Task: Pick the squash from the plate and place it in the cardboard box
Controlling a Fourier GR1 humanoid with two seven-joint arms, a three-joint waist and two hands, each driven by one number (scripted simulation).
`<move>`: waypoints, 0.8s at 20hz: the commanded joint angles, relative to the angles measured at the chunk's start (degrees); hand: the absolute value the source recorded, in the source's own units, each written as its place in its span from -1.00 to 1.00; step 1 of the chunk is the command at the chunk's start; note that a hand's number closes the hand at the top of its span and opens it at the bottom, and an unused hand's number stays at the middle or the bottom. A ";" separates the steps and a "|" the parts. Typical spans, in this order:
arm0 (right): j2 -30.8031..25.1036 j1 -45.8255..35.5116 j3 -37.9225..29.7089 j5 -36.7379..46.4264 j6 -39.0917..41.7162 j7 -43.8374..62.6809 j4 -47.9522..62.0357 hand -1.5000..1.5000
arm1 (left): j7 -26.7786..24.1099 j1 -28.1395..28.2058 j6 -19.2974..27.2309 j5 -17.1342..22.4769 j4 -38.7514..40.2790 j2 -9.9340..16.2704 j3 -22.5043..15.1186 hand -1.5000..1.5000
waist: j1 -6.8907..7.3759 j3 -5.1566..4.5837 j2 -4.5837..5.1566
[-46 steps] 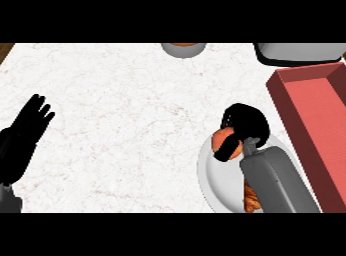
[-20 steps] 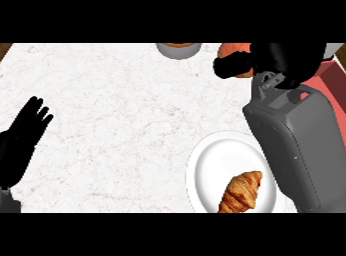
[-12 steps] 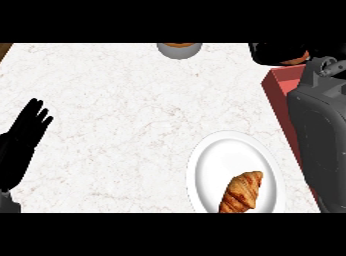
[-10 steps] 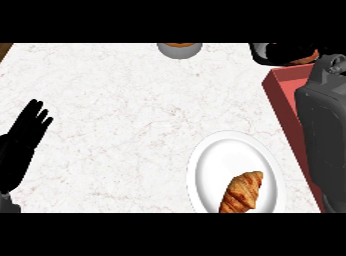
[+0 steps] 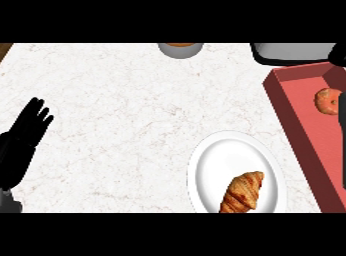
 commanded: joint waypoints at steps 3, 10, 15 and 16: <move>-2.28 3.52 -3.41 -2.04 -6.62 -4.58 6.06 1.00 | 1.30 1.20 -0.35 0.51 -2.73 -0.36 -0.10 0.00 | 0.35 0.01 0.04; 0.35 10.90 -9.92 -10.28 -10.80 -8.94 12.85 1.00 | -0.49 -0.09 -1.24 0.42 0.09 0.64 1.04 0.00 | 0.11 0.04 0.14; 4.21 13.92 -9.82 -10.70 -12.10 -4.34 13.14 -1.00 | 2.24 -1.38 -1.53 1.61 -0.23 1.31 1.51 0.00 | 0.07 0.01 0.00; 4.30 17.85 -9.22 -11.39 -12.90 -6.83 11.28 -1.00 | 2.17 -1.69 0.10 -0.01 -0.53 0.69 1.01 0.00 | -0.12 0.01 -0.02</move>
